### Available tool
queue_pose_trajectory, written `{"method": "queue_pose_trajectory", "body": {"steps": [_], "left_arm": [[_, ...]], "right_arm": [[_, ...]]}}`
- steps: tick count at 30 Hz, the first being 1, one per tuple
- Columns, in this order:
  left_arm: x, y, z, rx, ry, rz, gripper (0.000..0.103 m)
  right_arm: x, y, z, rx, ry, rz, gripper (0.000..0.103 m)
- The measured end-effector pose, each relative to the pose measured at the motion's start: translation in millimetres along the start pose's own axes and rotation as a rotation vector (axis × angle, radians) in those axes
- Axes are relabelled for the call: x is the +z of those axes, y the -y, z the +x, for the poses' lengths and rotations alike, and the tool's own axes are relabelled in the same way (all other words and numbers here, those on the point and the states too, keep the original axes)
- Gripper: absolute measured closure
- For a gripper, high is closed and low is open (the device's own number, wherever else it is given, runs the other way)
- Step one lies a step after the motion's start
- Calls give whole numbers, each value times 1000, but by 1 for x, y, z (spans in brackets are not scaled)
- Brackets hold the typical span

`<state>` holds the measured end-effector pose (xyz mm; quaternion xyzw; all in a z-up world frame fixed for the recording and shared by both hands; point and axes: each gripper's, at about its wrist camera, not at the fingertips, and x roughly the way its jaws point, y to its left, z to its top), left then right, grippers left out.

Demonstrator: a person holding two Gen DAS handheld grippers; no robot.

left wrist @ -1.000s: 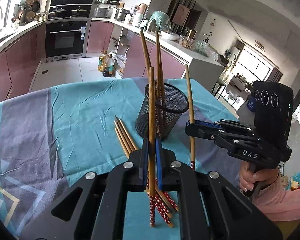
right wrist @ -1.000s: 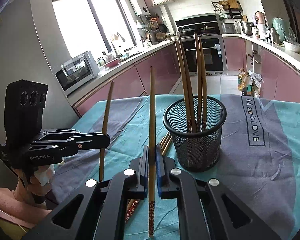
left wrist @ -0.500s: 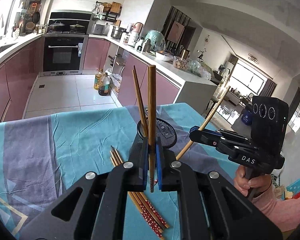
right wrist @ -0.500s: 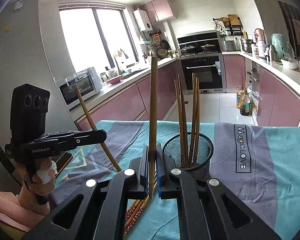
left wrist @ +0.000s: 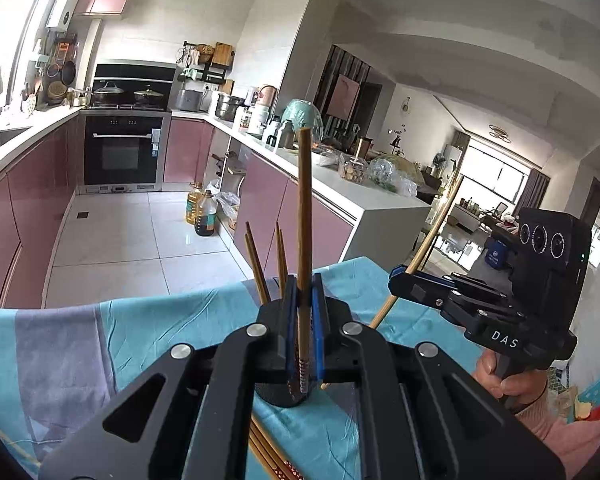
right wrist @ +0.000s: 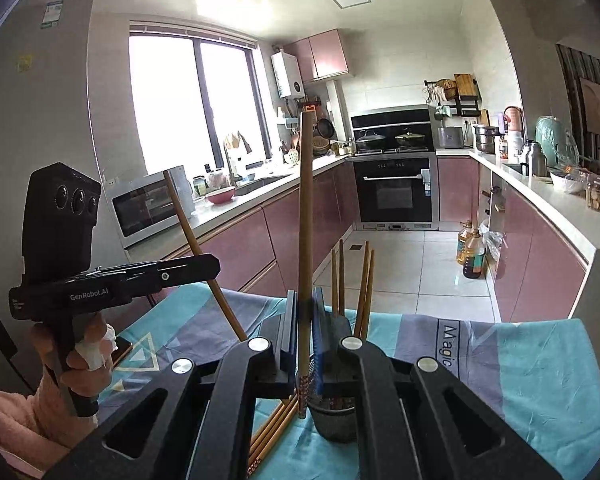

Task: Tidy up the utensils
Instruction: 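Lower the chopstick into the mesh cup and open the left gripper while the right gripper releases its own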

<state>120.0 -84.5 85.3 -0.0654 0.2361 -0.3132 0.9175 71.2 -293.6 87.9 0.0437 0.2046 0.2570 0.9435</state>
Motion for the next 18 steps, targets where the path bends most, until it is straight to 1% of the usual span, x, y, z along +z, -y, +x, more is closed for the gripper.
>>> {"method": "queue_pose_trajectory", "body": {"steps": [4, 9, 13, 18], "left_arm": [[11, 9, 4, 15, 15, 22, 96], [15, 14, 19, 46, -3, 45, 96], [11, 12, 36, 66, -57, 37, 96], [-2, 6, 54, 73, -138, 52, 96]], "right_arm": [[6, 4, 3, -22, 17, -11, 97], [7, 8, 16, -51, 18, -25, 97], [1, 14, 31, -67, -10, -12, 97], [-13, 21, 51, -77, -83, 2, 97]]}}
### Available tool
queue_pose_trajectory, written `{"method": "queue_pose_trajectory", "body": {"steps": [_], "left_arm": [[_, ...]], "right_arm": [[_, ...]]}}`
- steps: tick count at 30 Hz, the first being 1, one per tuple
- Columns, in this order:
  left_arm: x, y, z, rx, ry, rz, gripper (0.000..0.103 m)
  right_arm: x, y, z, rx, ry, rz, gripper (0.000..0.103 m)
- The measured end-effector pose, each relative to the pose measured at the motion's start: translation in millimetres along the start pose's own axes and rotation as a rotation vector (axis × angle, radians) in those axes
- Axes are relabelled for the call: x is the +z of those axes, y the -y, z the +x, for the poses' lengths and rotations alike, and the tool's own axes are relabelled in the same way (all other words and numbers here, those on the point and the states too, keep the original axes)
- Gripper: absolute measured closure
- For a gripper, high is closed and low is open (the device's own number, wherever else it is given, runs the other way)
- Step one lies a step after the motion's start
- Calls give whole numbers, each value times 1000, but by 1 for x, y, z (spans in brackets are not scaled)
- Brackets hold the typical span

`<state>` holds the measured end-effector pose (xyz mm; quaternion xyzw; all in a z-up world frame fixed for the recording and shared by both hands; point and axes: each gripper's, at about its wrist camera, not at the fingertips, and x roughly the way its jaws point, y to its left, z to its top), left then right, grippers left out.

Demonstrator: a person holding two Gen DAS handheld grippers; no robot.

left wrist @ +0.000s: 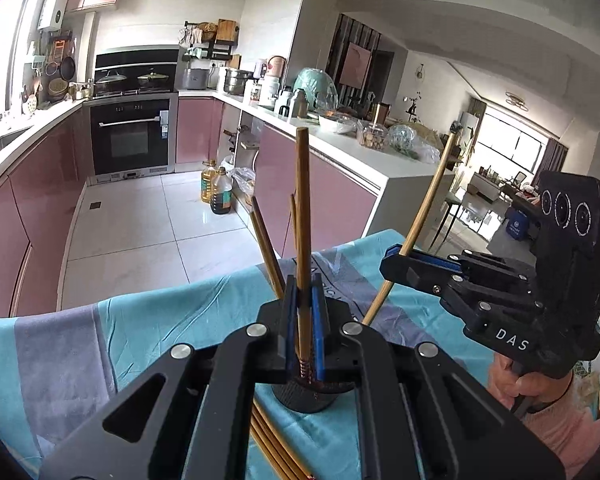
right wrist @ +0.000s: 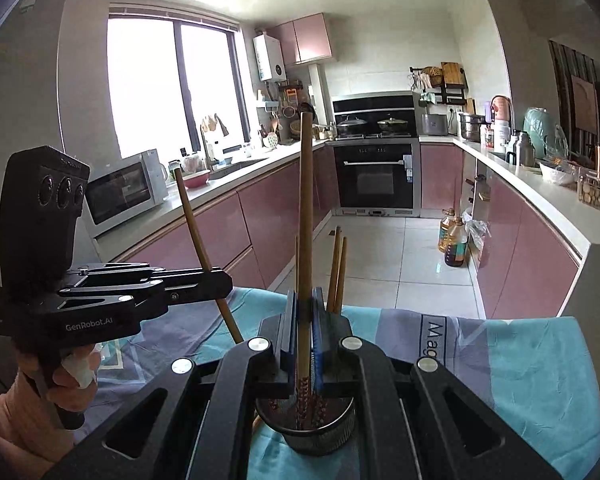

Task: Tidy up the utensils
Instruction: 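Lower the chopstick into the mesh cup and open the left gripper while the right gripper releases its own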

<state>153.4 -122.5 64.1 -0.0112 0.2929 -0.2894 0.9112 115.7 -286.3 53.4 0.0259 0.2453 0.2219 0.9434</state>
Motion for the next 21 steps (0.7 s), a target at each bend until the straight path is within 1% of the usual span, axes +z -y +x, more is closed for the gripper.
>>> {"method": "queue_pose_trajectory", "body": {"steps": [3, 10, 13, 16, 18, 21], "left_arm": [[-3, 1, 10, -8, -43, 19, 96], [-8, 0, 27, -23, -115, 36, 96], [-9, 0, 33, -23, -142, 32, 96], [-9, -3, 45, -39, -178, 21, 96], [-10, -5, 51, -21, -185, 20, 95], [-9, -5, 58, -26, -199, 15, 95]], "right_arm": [[-7, 1, 10, 2, -49, 4, 97], [-17, 3, 31, 5, -152, 10, 97], [-19, 3, 37, 4, -175, 17, 97], [-21, 8, 44, 5, -189, 36, 97], [-21, 10, 47, 5, -194, 46, 96], [-23, 13, 51, 6, -200, 59, 96]]}}
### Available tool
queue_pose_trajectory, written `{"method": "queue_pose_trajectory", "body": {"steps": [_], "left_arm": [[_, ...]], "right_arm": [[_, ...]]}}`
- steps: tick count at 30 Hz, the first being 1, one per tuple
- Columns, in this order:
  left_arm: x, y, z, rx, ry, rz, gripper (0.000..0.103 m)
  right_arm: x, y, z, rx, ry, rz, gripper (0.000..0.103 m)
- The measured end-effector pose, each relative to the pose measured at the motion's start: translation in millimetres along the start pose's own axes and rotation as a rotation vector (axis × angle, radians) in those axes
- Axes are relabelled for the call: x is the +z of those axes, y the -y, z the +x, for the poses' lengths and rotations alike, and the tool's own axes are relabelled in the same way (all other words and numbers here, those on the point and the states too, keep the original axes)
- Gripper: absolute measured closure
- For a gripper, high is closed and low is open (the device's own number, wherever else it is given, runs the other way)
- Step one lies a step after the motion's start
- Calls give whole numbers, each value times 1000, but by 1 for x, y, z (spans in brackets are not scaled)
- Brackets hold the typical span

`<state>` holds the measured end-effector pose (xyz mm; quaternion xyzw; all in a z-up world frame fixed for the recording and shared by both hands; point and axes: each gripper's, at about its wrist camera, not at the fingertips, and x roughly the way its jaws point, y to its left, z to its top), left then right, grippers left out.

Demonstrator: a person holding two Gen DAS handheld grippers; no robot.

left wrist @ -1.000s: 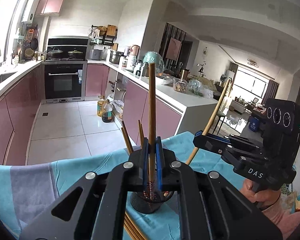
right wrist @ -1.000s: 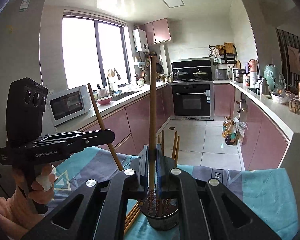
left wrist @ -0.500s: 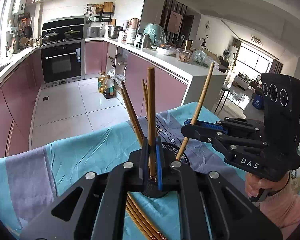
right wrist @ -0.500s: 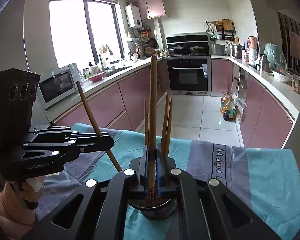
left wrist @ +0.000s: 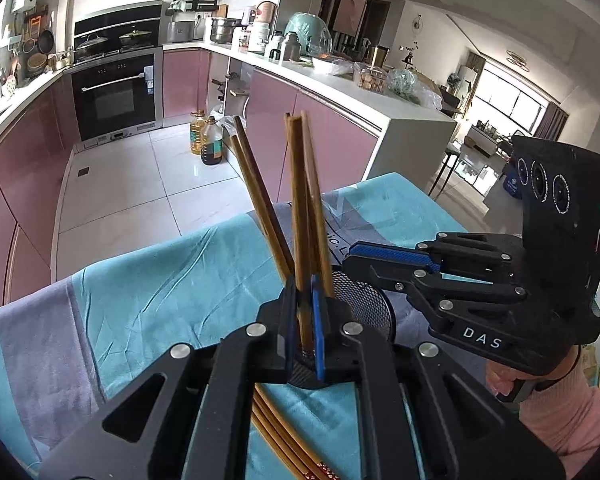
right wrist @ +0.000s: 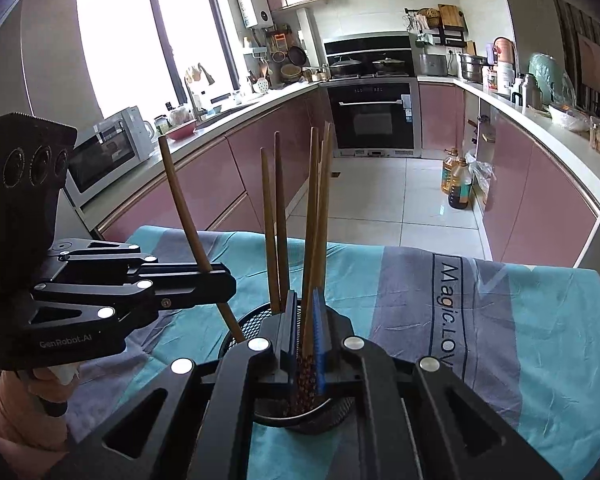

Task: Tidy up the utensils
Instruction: 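Lower the chopstick into the mesh cup and open the left gripper while the right gripper releases its own, then reach the left gripper to the chopstick row and grasp one while the right gripper grasps another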

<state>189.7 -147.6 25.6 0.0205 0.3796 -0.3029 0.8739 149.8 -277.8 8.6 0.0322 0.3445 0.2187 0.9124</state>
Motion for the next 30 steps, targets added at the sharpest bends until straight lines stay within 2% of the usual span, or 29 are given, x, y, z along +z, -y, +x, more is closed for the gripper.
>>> {"method": "queue_pose_trajectory", "body": {"steps": [4, 6, 10, 12, 15, 18, 22, 26, 30], "left_arm": [[0, -1, 7, 28, 1, -8, 91], [-1, -3, 8, 36, 5, -15, 85], [-6, -1, 3, 57, 30, -6, 84], [-9, -1, -4, 63, 52, -6, 83], [-17, 1, -19, 85, 95, -4, 79], [-31, 3, -38, 98, 151, 7, 72], [-54, -2, -58, 115, 185, 16, 62], [-82, -12, -63, 146, 168, -9, 53], [-113, -21, -53, 197, 108, -28, 43]], "right_arm": [[-2, -2, -3, 5, 9, 11, 95], [-4, -2, -6, 8, 14, 17, 91], [-7, -3, -12, 24, 31, 27, 86], [-9, -6, -17, 34, 44, 27, 80], [-13, -11, -24, 54, 62, 22, 79], [-18, -20, -35, 86, 85, 7, 73], [-32, -35, -48, 136, 98, -27, 67], [-52, -50, -45, 161, 63, -52, 62], [-76, -56, -28, 160, -3, -49, 58]]}}
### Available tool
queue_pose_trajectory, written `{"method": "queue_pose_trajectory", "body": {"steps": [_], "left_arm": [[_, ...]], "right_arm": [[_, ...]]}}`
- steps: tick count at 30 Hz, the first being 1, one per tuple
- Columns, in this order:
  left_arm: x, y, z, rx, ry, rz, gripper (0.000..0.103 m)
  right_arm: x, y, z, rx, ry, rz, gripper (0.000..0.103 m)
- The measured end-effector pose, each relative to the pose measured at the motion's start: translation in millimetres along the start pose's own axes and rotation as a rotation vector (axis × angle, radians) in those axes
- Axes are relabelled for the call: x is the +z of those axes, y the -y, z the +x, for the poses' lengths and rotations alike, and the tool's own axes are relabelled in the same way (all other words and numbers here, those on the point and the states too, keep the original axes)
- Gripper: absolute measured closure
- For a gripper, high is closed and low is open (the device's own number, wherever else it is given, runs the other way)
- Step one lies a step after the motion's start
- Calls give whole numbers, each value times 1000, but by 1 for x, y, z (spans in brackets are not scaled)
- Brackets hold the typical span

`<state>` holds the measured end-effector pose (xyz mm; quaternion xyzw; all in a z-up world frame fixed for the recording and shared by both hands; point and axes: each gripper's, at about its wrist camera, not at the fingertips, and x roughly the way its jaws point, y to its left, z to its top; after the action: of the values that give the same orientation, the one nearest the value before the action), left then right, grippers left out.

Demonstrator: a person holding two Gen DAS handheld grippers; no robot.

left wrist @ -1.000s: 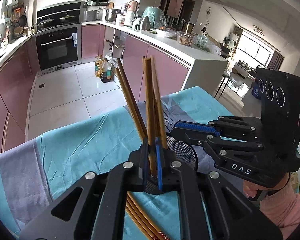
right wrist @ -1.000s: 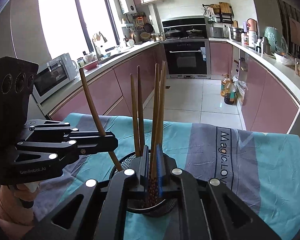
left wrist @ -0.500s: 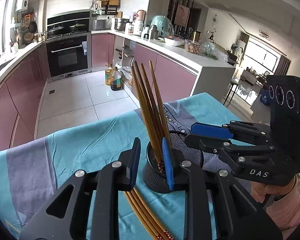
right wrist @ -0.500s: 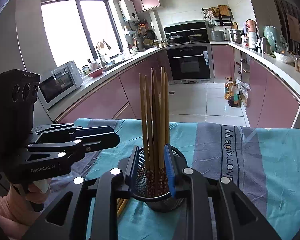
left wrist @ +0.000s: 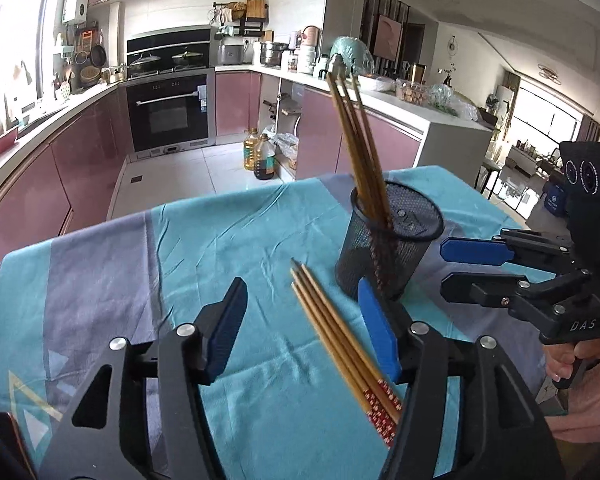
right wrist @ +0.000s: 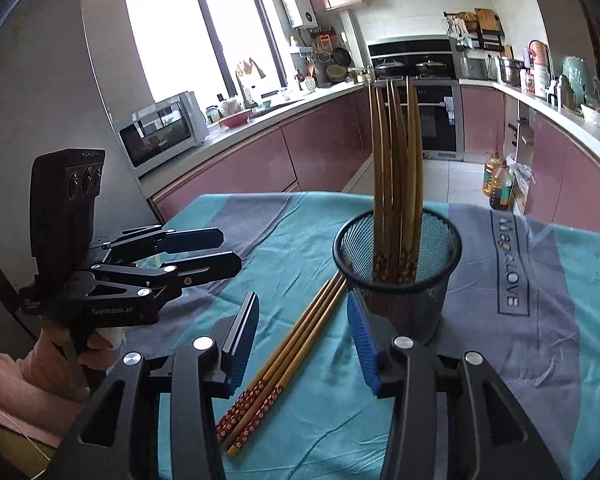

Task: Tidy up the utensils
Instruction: 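Reach the left gripper to the chopstick row and grasp one while the right gripper grasps another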

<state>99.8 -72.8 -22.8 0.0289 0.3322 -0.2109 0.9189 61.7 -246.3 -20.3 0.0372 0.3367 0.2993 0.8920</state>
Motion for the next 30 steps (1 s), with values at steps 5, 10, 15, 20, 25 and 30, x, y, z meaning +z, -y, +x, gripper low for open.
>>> {"method": "queue_pose_trajectory", "body": {"steps": [5, 10, 15, 20, 25, 30], "left_arm": [[-36, -7, 20, 38, -88, -3, 40], [-52, -6, 33, 31, -129, -8, 40], [-58, 0, 43, 28, -159, -1, 40], [-62, -3, 50, 26, -185, -14, 41], [-63, -8, 51, 20, -189, -29, 41], [-64, -11, 52, 7, -192, -38, 42]], "right_arm": [[-24, 3, 32, -28, -93, 49, 58], [-35, 1, 46, -48, -136, 67, 58], [-39, -6, 54, -87, -161, 40, 58], [-40, -11, 60, -100, -170, 16, 58], [-40, -16, 67, -114, -182, -3, 58], [-42, -20, 72, -150, -197, -24, 58]]}}
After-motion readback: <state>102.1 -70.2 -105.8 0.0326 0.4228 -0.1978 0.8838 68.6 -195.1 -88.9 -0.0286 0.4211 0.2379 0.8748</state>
